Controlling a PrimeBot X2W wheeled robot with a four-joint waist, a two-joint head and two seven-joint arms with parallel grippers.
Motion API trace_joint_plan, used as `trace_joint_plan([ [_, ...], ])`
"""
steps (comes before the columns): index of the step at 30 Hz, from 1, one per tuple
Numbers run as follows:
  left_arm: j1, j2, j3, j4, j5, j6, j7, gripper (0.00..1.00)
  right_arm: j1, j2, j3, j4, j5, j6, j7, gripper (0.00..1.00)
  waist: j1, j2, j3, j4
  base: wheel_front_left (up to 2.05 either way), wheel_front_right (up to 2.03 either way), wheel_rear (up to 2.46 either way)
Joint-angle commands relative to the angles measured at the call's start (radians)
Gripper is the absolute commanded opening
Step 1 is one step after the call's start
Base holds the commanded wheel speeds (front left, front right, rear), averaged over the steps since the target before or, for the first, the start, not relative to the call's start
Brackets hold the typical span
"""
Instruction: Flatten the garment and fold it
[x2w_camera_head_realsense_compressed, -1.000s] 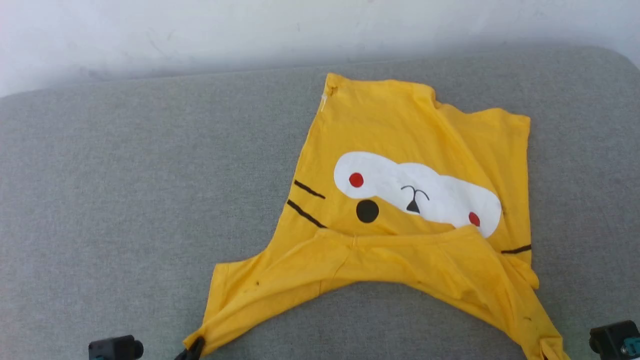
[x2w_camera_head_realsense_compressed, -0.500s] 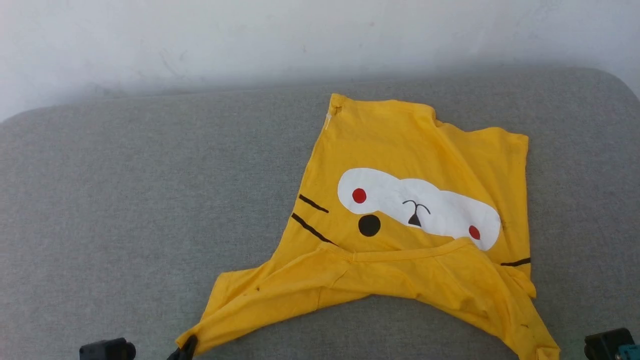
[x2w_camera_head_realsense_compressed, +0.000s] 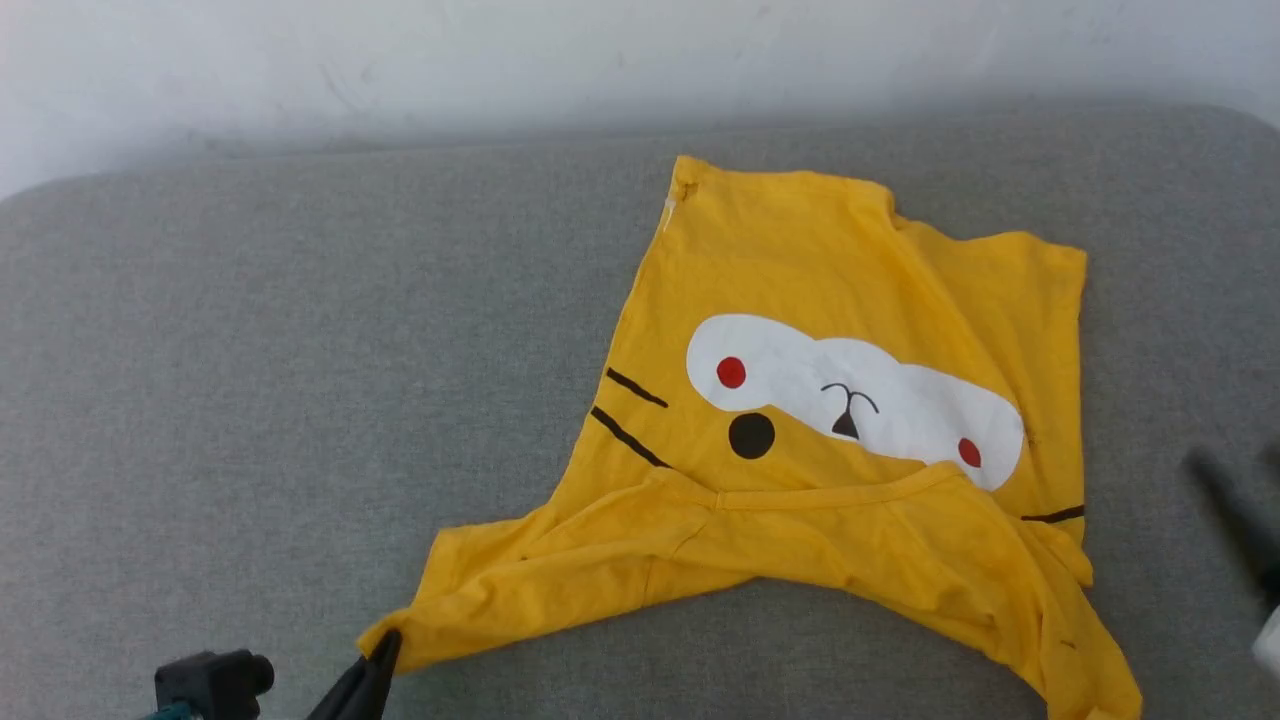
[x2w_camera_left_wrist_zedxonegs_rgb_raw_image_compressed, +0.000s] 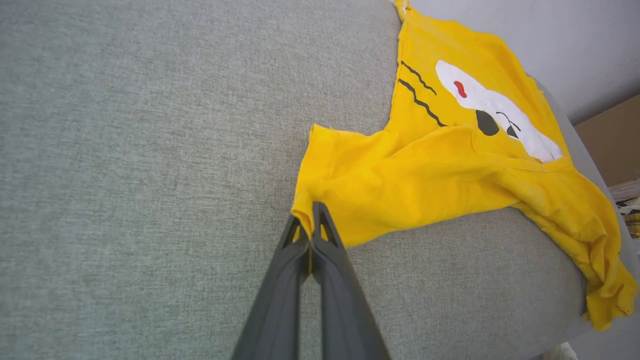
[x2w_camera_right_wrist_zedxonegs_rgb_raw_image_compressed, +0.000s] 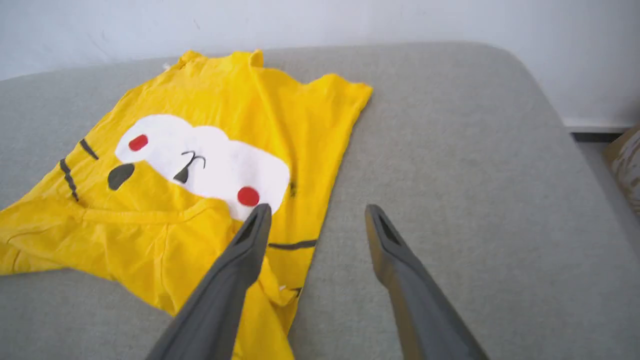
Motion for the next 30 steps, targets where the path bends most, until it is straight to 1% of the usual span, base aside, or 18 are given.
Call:
trace_joint_plan([
  [1,-0.023,0.003,0.001,-0.013,0.010,0.008,-0.005,0.00,-0.058,-0.016,-0.031,-0.023,-0.021,-0.002,0.002,1.00,-0.0001,0.0000,0.039,0.005,0.00,0.00,0.00],
  [3,-0.040,0.003,-0.002,-0.031,0.018,0.010,-0.006,0.00,-0.140,-0.051,-0.054,-0.043,-0.063,-0.002,0.011,1.00,-0.0001,0.0000,0.069,0.009,0.00,0.00,0.00],
  [4,-0.050,0.003,-0.005,-0.039,0.023,0.010,-0.006,0.00,-0.189,-0.055,-0.059,-0.037,-0.069,-0.002,0.015,1.00,-0.0001,0.0000,0.084,0.011,0.00,0.00,0.00],
  [8,-0.091,0.003,-0.019,-0.067,0.043,0.012,-0.002,0.00,-0.375,-0.073,-0.040,0.038,-0.114,-0.002,0.037,1.00,-0.0001,0.0000,0.145,0.020,0.00,0.00,0.00],
  [12,-0.132,0.001,-0.035,-0.090,0.063,0.013,0.004,0.00,-0.531,-0.051,0.002,0.158,-0.155,-0.002,0.052,1.00,-0.0001,0.0000,0.200,0.035,0.00,0.00,0.00],
  [15,-0.157,-0.003,-0.047,-0.102,0.074,0.013,0.006,0.00,-0.617,-0.030,0.010,0.258,-0.171,-0.002,0.047,1.00,-0.0001,0.0000,0.236,0.050,0.00,0.00,0.00],
  [19,-0.185,-0.012,-0.064,-0.109,0.080,0.011,0.011,0.00,-0.679,-0.024,0.003,0.369,-0.212,-0.002,0.038,1.00,-0.0001,0.0000,0.280,0.072,0.00,0.00,0.00],
  [23,-0.208,-0.018,-0.070,-0.111,0.085,0.011,0.009,0.00,-0.710,-0.028,-0.007,0.454,-0.245,-0.002,0.028,1.00,-0.0001,0.0000,0.318,0.089,0.00,0.00,0.00],
  [30,-0.244,-0.023,-0.077,-0.107,0.088,0.006,0.006,0.00,-0.755,-0.032,-0.009,0.559,-0.270,-0.002,0.016,1.00,-0.0001,0.0000,0.367,0.111,0.00,0.00,0.00],
])
